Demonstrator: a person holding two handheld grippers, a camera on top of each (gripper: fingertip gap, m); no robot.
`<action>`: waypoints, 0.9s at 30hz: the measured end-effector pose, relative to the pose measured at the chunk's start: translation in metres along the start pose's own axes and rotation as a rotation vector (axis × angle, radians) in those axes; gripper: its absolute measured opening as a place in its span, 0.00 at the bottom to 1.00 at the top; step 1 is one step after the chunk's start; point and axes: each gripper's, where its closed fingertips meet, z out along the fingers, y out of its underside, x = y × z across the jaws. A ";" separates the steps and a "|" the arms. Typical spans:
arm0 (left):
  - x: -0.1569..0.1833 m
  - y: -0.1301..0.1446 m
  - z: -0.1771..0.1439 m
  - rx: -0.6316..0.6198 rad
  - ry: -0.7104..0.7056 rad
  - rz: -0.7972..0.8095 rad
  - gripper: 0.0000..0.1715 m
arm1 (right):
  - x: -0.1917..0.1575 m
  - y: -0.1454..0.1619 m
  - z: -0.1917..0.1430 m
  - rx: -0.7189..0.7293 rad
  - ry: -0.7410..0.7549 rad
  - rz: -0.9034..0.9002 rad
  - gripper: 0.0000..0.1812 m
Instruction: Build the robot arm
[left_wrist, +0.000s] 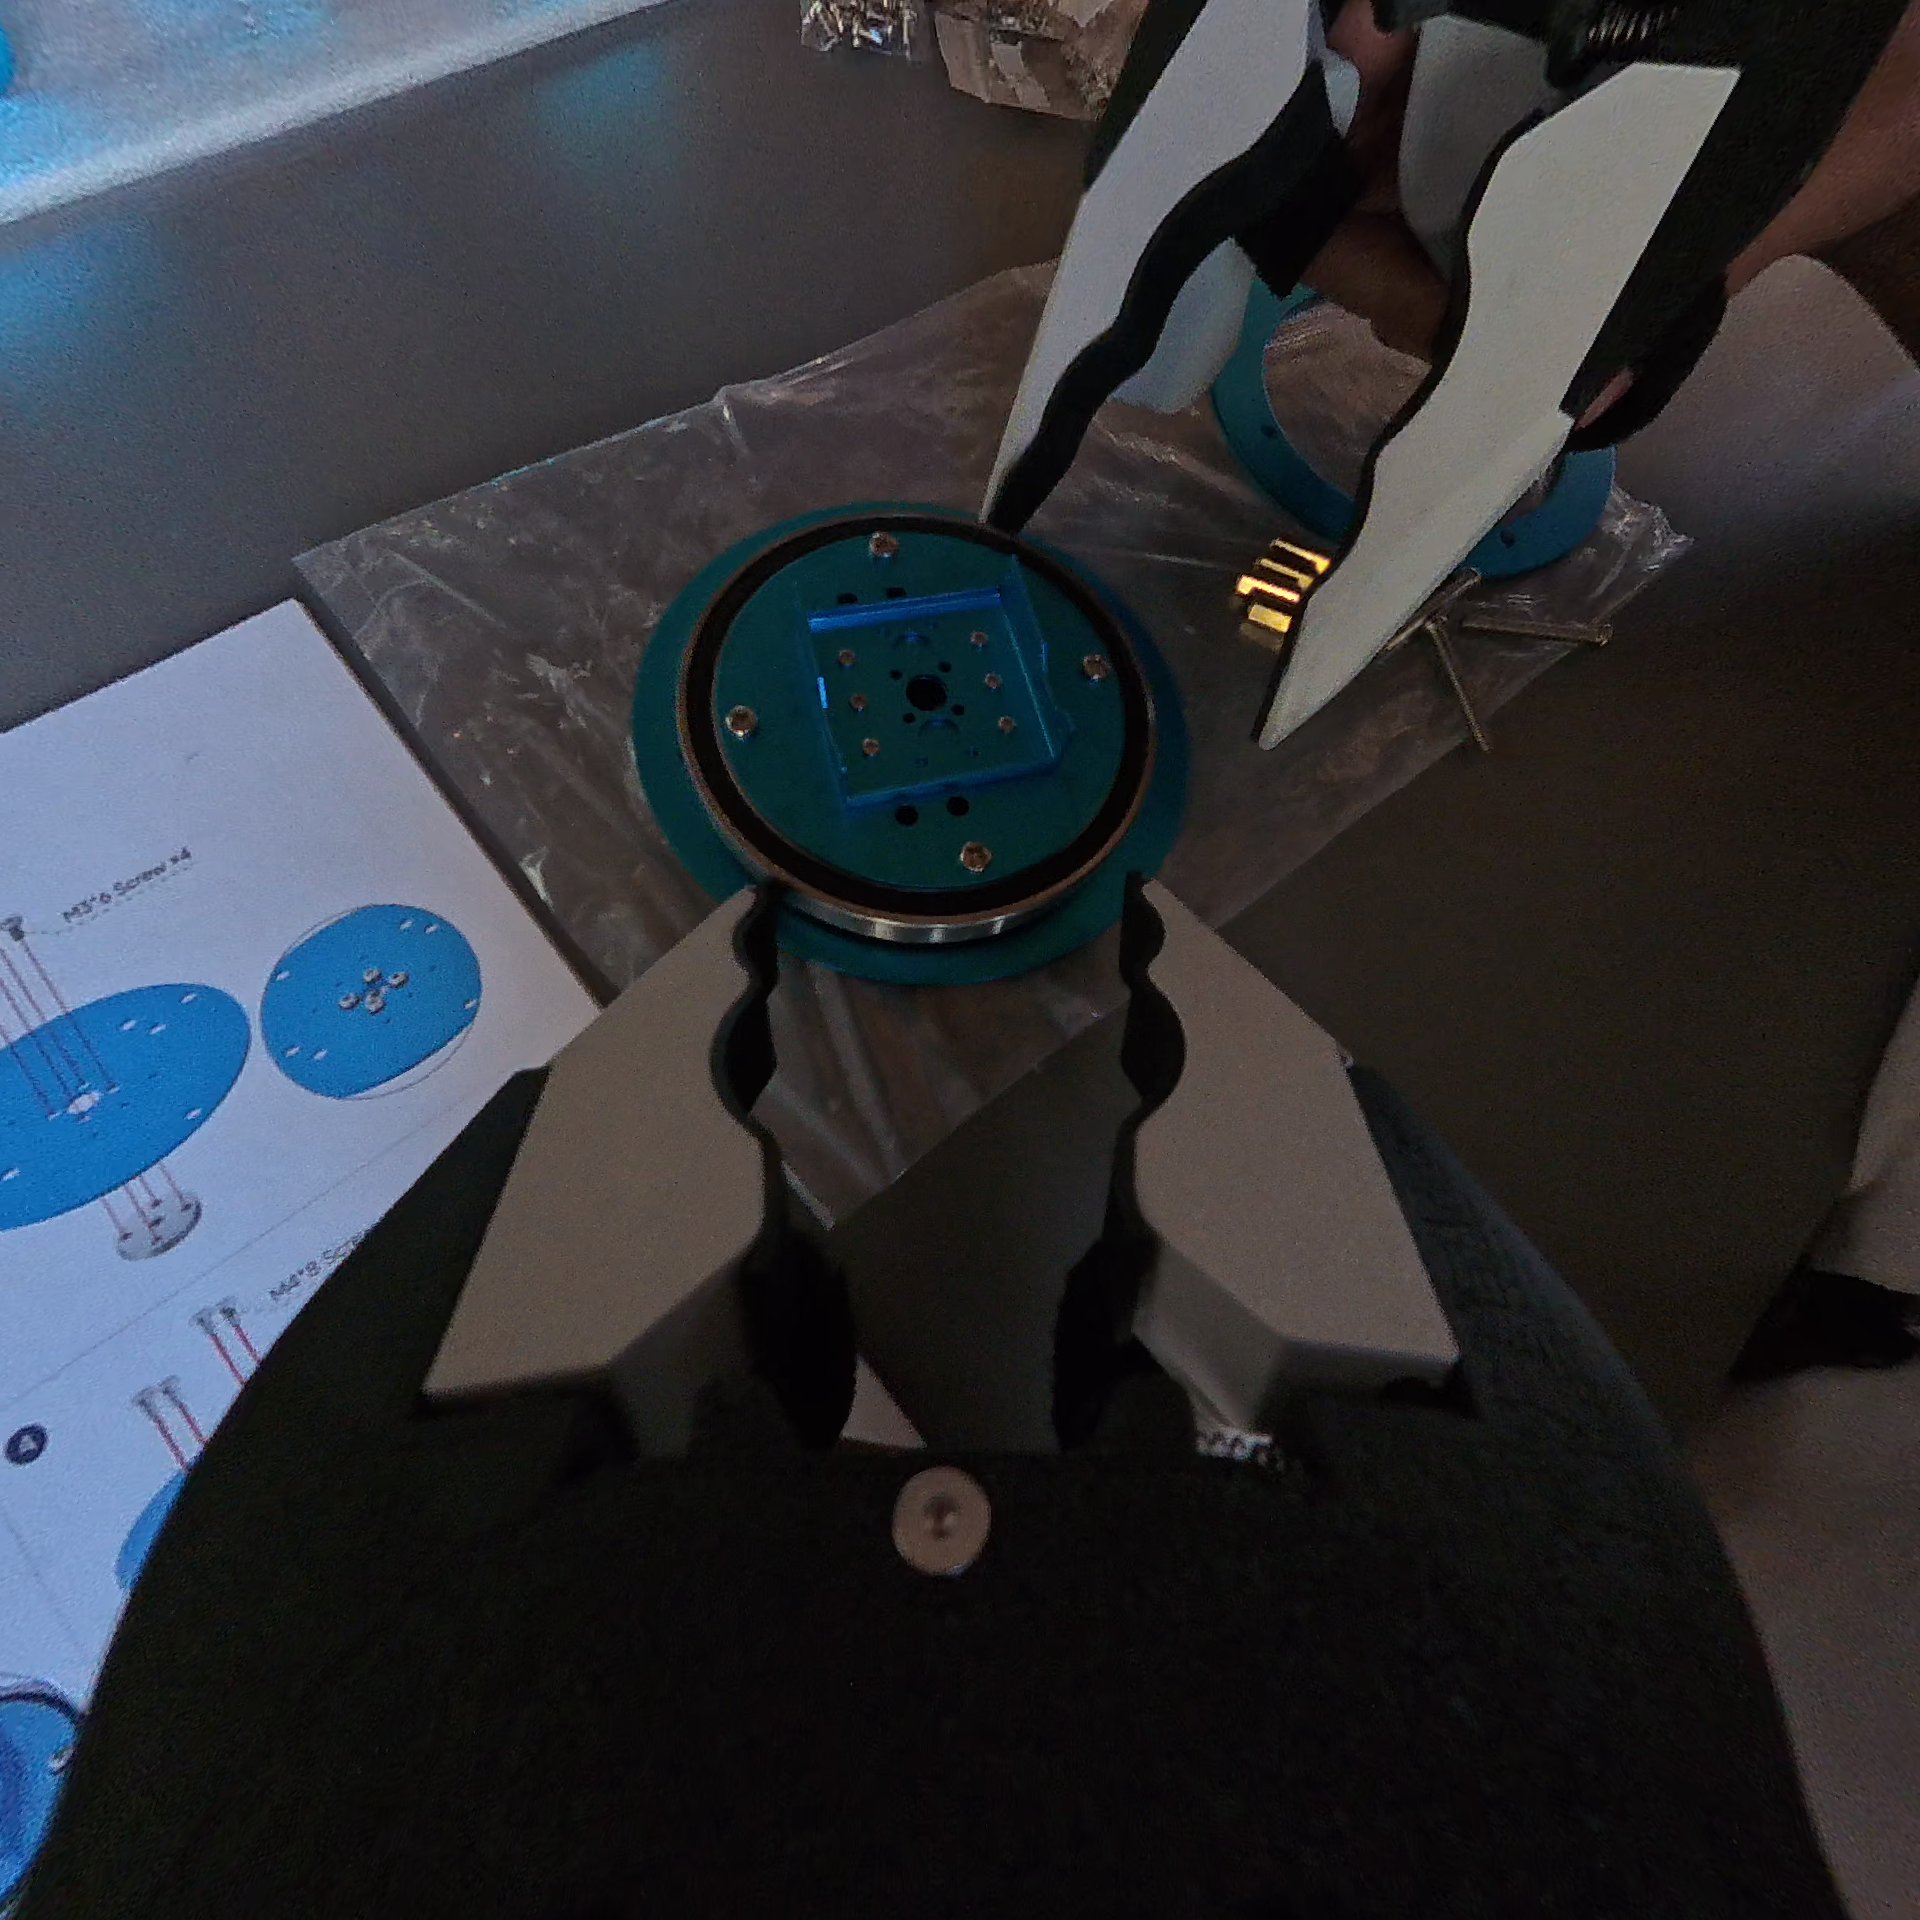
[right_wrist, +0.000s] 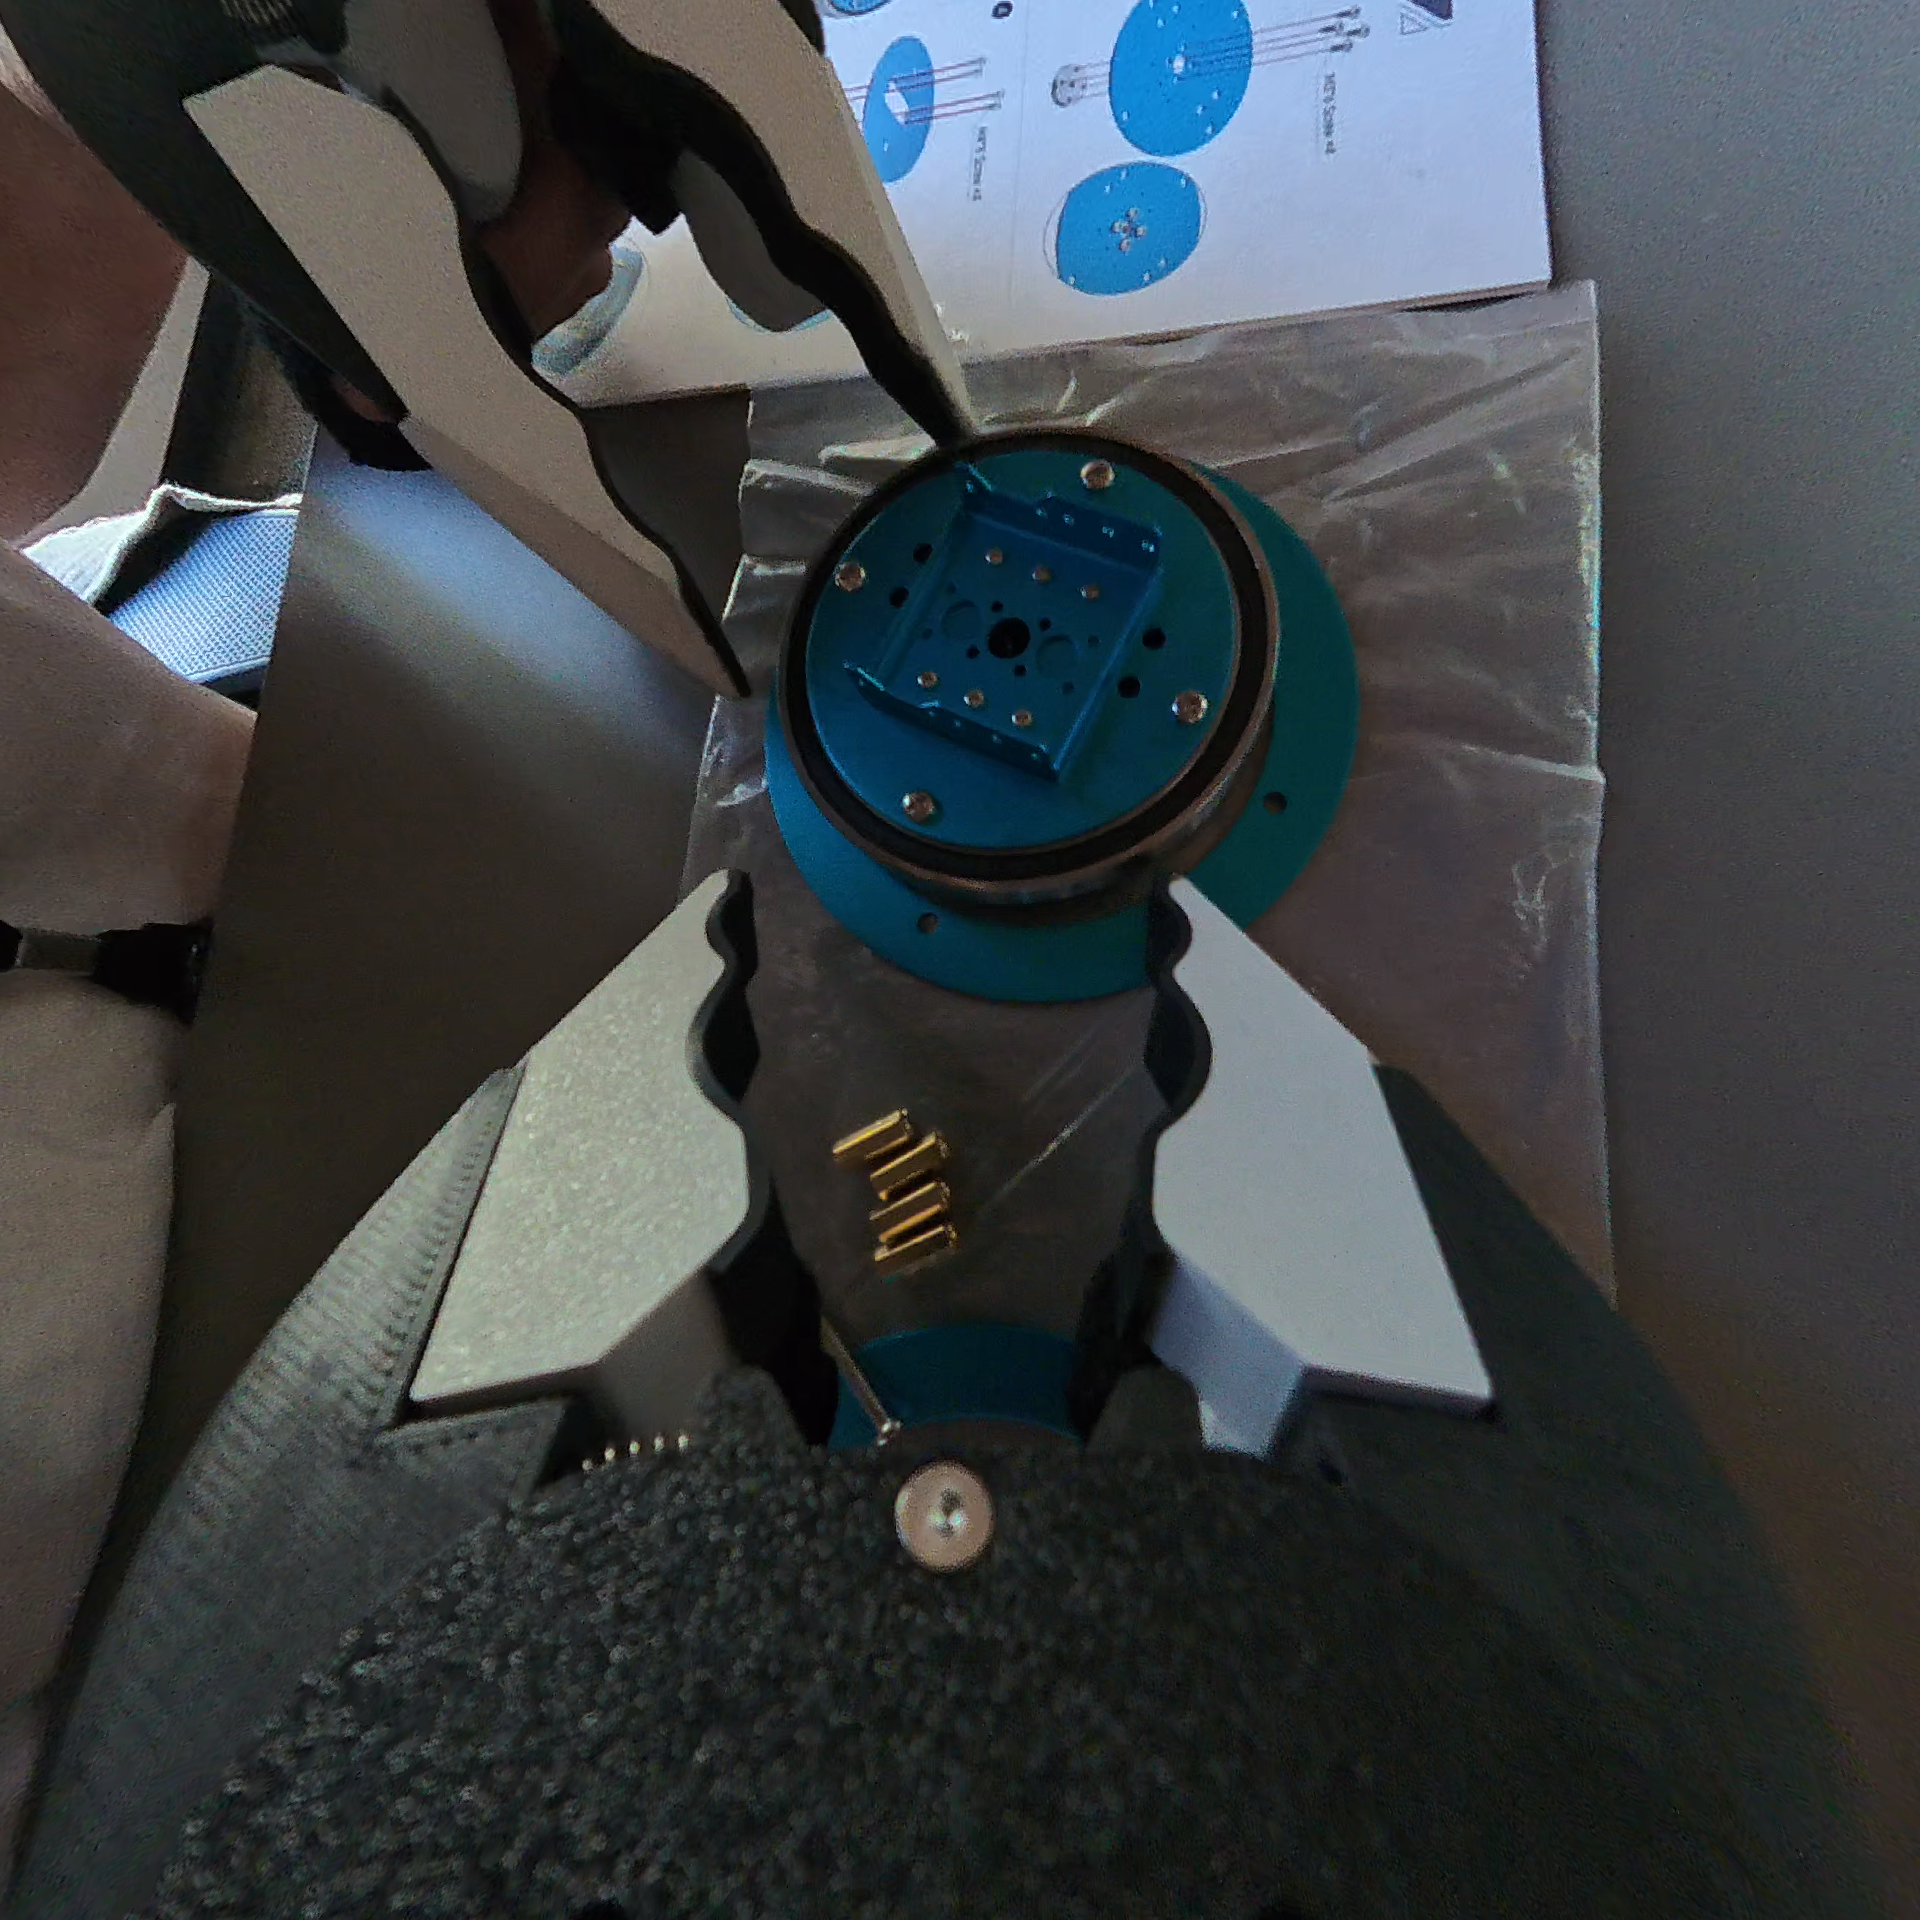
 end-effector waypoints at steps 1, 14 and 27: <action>0.000 -0.001 0.001 0.000 -0.002 0.001 0.39 | 0.000 0.000 0.000 0.004 0.003 0.004 0.40; -0.001 -0.004 0.014 -0.034 -0.076 0.060 0.38 | 0.016 0.004 -0.002 0.009 0.116 -0.004 0.34; -0.002 -0.003 0.010 -0.019 -0.064 0.034 0.37 | 0.017 0.001 0.000 0.009 0.107 0.003 0.35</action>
